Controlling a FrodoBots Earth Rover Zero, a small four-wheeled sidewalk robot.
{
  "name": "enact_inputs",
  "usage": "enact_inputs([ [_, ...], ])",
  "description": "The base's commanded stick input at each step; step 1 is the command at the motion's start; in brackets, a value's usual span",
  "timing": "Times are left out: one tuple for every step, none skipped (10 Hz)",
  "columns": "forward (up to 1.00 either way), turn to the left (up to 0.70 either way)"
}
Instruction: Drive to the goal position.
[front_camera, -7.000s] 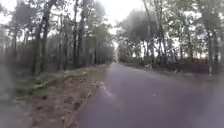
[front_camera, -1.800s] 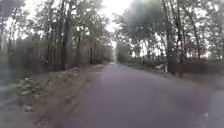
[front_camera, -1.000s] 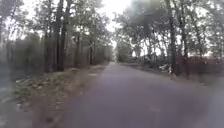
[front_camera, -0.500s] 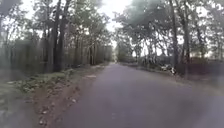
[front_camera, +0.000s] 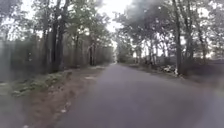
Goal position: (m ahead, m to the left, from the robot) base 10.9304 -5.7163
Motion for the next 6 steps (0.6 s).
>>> enact_inputs([
  [0.70,-0.01],
  [0.70,-0.01],
  [0.70,0.03],
  [0.70,0.12],
  [0.70,0.21],
  [0.70,0.25],
])
